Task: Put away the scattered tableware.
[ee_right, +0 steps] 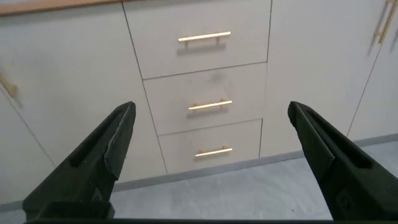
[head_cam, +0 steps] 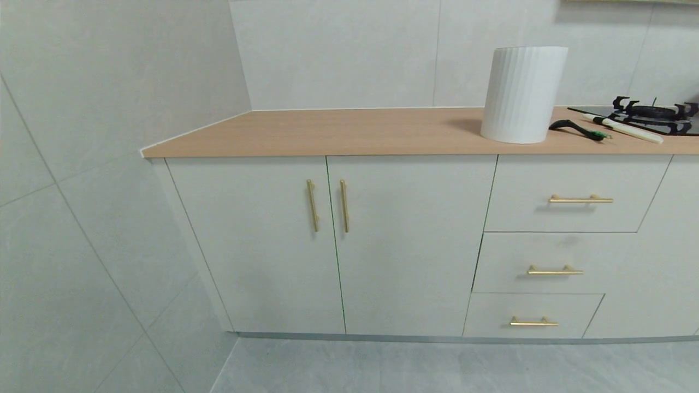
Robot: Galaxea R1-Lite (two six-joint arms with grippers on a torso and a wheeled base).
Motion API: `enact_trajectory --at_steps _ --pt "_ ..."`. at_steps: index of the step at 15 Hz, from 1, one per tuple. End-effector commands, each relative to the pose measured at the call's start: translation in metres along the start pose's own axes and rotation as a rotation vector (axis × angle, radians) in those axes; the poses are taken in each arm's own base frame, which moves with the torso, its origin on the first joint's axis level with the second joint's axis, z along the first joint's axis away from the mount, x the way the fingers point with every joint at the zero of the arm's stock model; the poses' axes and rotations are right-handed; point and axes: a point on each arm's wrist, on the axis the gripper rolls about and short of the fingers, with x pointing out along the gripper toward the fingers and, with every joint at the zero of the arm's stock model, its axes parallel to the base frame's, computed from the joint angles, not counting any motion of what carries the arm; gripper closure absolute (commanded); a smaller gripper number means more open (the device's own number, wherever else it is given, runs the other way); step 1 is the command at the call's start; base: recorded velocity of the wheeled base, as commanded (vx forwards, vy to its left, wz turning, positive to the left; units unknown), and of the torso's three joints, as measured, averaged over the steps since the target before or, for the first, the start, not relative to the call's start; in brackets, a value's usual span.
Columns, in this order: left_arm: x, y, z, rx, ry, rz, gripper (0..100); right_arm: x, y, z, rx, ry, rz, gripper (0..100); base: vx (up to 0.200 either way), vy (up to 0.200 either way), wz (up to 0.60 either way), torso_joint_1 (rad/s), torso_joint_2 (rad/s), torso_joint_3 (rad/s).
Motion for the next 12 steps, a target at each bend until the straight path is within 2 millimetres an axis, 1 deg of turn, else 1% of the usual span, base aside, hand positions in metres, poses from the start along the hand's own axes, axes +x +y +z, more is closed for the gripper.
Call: enact_trajectory --at_steps 1,2,4,5,8,9,12 --pt "0.0074 0.0005 -0.0284 0.036 0.047 0.028 0 0.007 0.0002 -0.0286 -0.03 0.03 -0.005 0 0.0 0.0 0.0 0.0 0.0 0.0" --pt "0.0101 0.0004 -0.0348 0.047 0.06 0.021 0 0.0084 0.0003 -0.0326 -0.053 0.028 -0.004 0 0.0 0.0 0.0 0.0 0.0 0.0" --pt "0.0123 -0.003 -0.0358 0.053 0.032 -0.12 0 0.0084 0.0005 -0.0335 -0.071 0.038 0.007 0 0.0 0.0 0.0 0.0 0.0 0.0" --pt "0.0121 -0.0044 -0.0358 0.076 0.032 -0.182 0 0.0084 0.0014 -0.0336 -0.072 0.038 0.049 0 0.0 0.0 0.0 0.0 0.0 0.0" --pt "0.0116 -0.0068 -0.0364 0.135 0.03 -0.298 0 0.0083 0.0026 -0.0335 -0.095 0.037 0.104 0 0.0 0.0 0.0 0.0 0.0 0.0" --pt "0.0114 -0.0074 -0.0364 0.133 0.03 -0.325 0 0.0082 0.0031 -0.0335 -0.098 0.037 0.132 0 0.0 0.0 0.0 0.0 0.0 0.0" --pt "0.0113 -0.0076 -0.0365 0.122 0.032 -0.333 0 0.0077 0.0051 -0.0344 -0.11 0.042 0.226 0 0.0 0.0 0.0 0.0 0.0 0.0"
